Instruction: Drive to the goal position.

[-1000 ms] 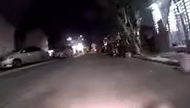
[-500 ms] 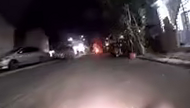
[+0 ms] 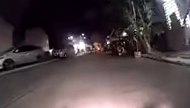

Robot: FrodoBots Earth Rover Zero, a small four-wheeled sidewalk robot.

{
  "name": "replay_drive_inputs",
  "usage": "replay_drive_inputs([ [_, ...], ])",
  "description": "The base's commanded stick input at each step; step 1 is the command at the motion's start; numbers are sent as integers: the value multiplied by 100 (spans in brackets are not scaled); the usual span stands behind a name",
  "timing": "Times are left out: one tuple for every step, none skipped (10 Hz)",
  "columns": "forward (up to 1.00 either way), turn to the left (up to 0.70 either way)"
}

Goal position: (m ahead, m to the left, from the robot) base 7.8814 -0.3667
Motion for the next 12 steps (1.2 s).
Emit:
replay_drive_inputs([
  [100,0],
  [100,0],
  [100,0],
  [100,0],
  [100,0],
  [100,0],
  [100,0],
  [100,0],
  [100,-6],
  [100,-22],
  [100,-37],
  [100,-9],
])
